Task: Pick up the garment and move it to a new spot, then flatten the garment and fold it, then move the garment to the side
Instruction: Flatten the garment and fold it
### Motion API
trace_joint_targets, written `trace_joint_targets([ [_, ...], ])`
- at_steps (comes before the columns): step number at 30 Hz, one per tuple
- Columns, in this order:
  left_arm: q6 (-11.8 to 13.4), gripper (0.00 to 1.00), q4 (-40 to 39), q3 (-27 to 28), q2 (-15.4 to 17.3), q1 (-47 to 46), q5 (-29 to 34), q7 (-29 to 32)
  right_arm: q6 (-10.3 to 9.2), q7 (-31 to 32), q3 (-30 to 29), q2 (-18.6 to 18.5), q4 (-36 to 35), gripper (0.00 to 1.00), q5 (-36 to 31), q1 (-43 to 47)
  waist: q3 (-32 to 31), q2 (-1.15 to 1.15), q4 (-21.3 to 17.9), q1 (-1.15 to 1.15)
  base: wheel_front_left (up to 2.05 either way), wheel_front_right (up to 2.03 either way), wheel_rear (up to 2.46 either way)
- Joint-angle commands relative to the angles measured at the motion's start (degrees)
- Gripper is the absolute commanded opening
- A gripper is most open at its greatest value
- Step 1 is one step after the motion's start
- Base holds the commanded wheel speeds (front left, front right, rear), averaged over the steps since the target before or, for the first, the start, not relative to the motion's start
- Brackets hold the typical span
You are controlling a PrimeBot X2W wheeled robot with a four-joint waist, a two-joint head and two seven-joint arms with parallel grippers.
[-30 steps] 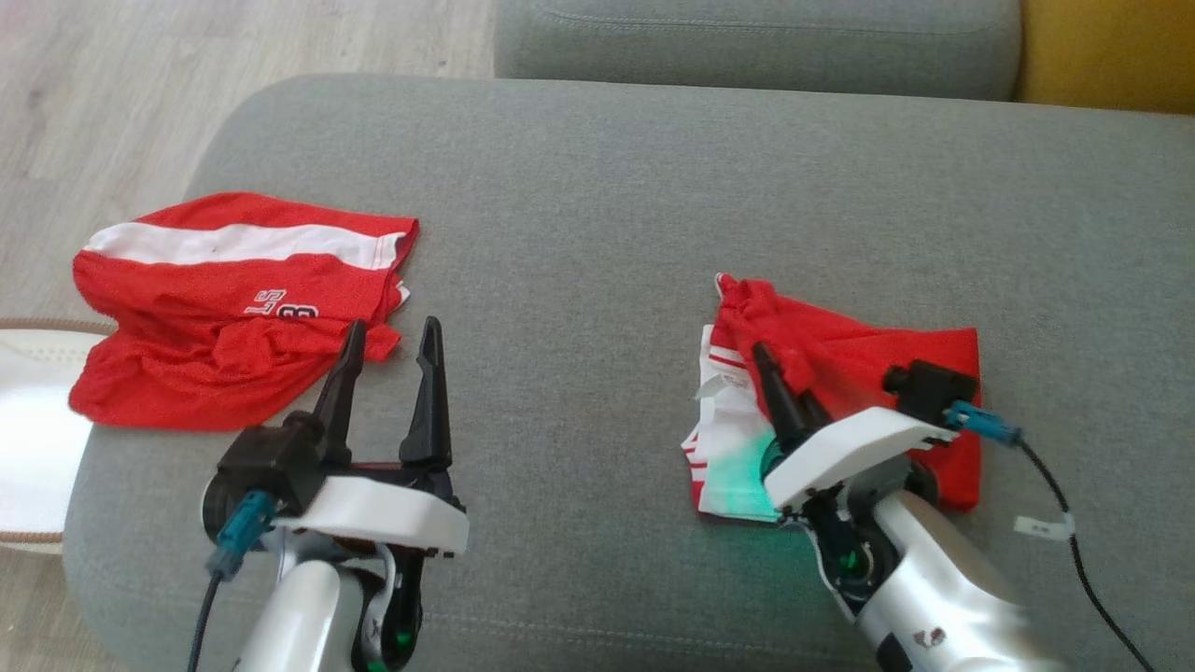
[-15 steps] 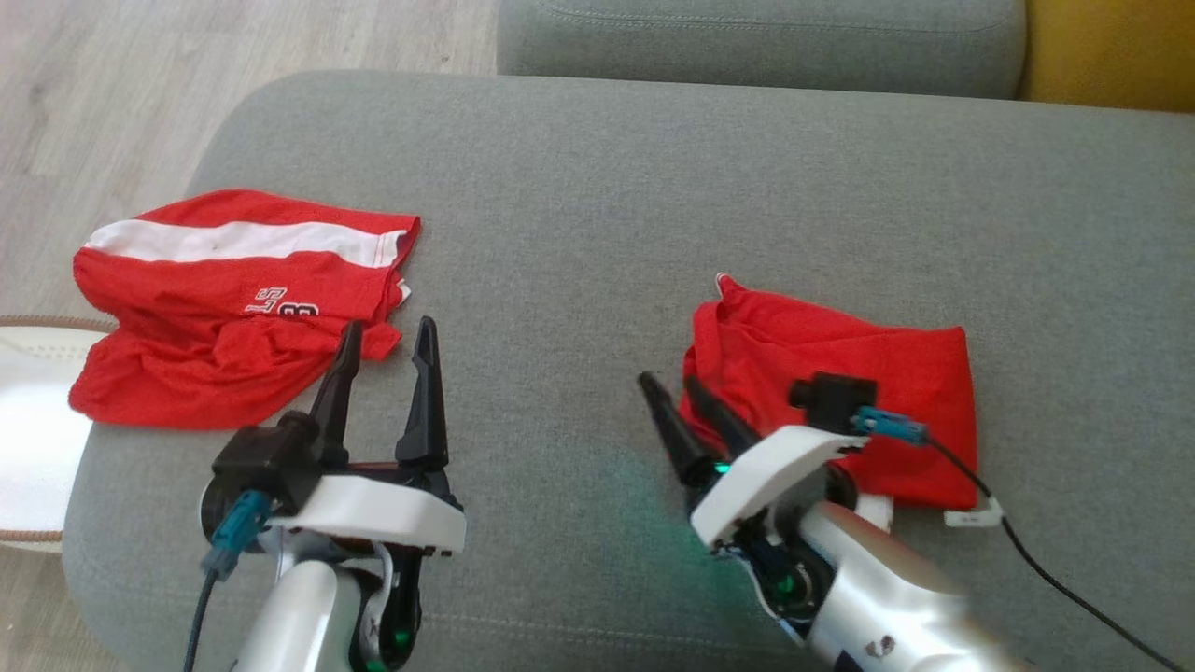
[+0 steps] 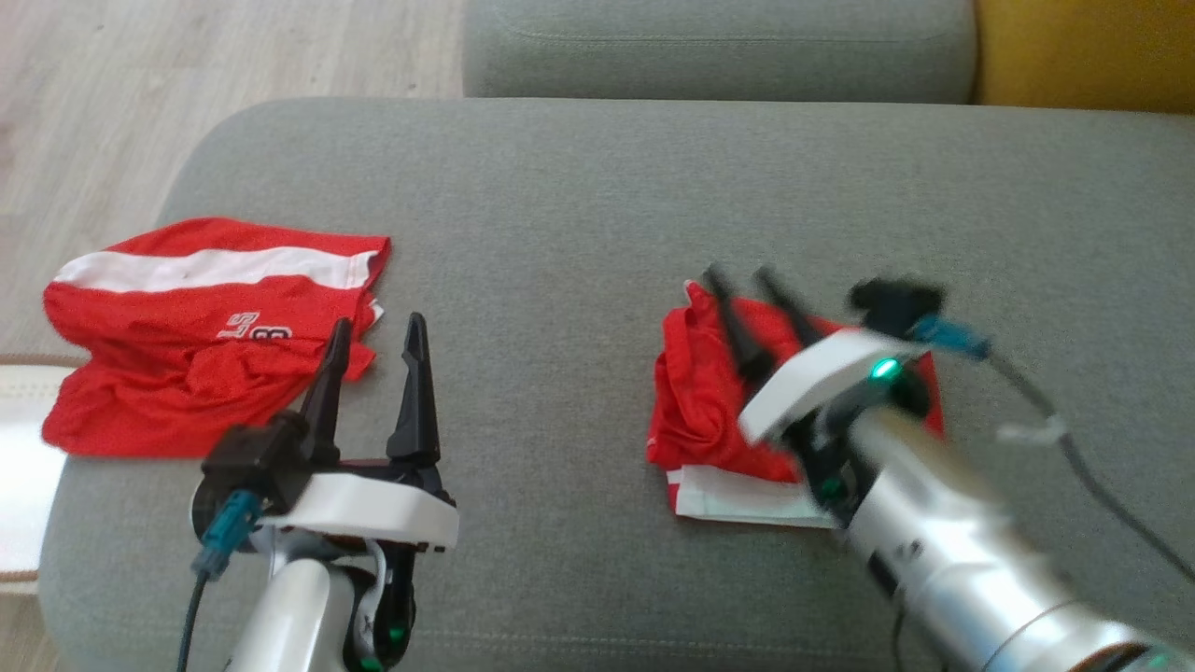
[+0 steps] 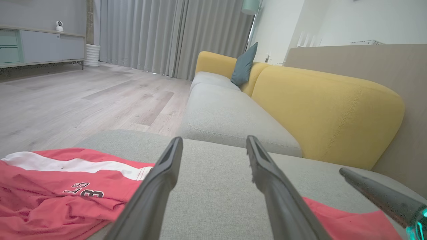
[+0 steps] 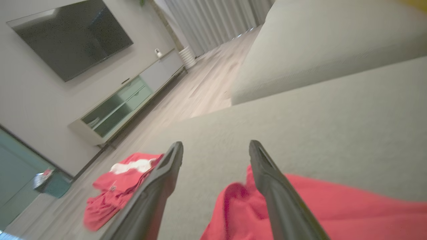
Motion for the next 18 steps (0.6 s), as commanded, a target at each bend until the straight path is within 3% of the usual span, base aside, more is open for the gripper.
trace_joint_targets([
  [1, 0.29, 1.0, -2.3, 2.51, 0.15, -1.57, 0.11, -0.3, -0.04, -0.79, -4.14, 0.62, -0.26, 1.0, -4.41, -3.25, -0.15, 0.0, -0.6, 0.0, 0.0, 0.0, 0.0],
  [6, 0.19, 1.0, -2.96, 2.59, 0.15, -1.88, 0.32, -0.3, -0.04, -0.82, -18.04, -1.84, -3.42, 1.0, -19.35, -0.95, -0.28, 0.0, -1.76, 0.0, 0.0, 0.0, 0.0],
  [12, -0.24, 1.0, -3.57, 2.11, 0.15, -2.3, 0.24, -0.3, -0.04, -0.82, -30.75, -3.99, -14.64, 1.0, -35.11, 7.87, -0.26, 0.0, -2.61, 0.0, 0.0, 0.0, 0.0],
  [18, -0.85, 1.0, -3.9, 1.06, 0.15, -2.08, 0.53, -0.3, -0.04, -0.82, -39.25, -2.2, -25.94, 1.0, -44.34, 17.98, -0.07, 0.0, -3.36, 0.0, 0.0, 0.0, 0.0],
])
